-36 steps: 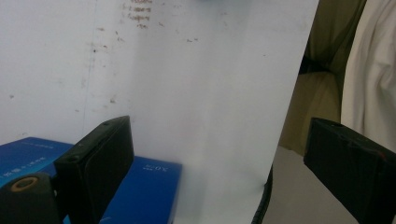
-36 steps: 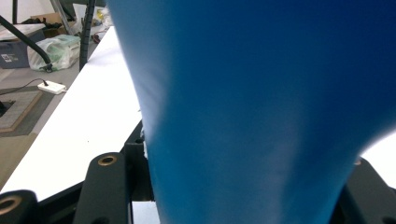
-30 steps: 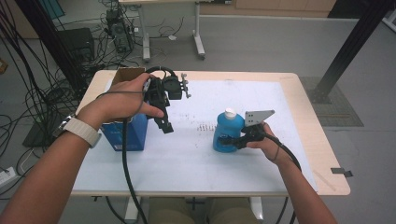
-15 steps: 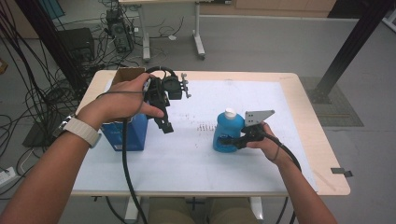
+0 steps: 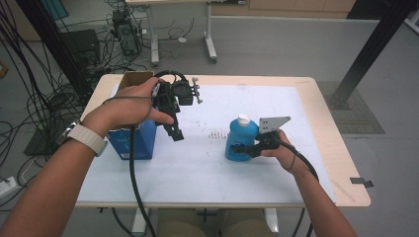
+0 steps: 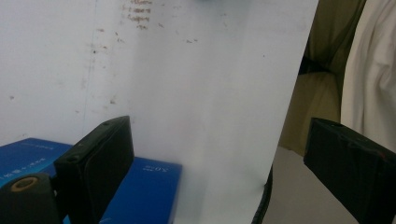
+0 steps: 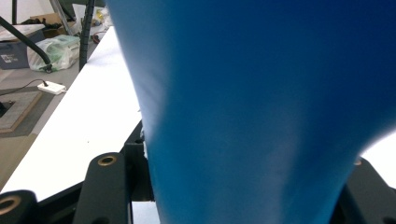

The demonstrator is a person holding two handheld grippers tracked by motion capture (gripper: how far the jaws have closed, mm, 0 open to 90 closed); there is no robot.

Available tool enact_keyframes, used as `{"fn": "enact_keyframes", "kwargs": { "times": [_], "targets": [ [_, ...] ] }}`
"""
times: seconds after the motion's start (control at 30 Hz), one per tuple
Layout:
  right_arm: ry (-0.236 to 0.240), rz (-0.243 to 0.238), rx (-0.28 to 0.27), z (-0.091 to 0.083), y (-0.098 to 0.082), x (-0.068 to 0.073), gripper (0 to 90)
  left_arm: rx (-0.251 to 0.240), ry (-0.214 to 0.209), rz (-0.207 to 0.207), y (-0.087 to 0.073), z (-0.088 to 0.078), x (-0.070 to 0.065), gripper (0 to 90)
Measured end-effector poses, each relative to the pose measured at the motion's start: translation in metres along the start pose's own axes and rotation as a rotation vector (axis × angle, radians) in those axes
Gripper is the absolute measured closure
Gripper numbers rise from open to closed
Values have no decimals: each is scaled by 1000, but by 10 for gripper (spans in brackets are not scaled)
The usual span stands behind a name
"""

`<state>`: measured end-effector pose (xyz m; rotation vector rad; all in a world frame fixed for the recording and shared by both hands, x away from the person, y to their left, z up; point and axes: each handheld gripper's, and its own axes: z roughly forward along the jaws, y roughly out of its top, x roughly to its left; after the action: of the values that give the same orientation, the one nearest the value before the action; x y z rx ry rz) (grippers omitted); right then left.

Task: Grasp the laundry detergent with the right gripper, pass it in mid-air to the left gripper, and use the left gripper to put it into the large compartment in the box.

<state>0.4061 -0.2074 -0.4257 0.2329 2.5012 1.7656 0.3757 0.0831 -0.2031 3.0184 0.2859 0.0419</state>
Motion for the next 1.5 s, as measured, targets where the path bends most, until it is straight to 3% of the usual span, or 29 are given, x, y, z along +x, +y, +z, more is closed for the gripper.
{"fn": "enact_keyframes", "kwargs": {
  "times": [1.5],
  "targets": [
    [2, -3, 5, 0, 1, 0, 416, 0, 6, 2, 1, 0, -1, 89]
  ]
}}
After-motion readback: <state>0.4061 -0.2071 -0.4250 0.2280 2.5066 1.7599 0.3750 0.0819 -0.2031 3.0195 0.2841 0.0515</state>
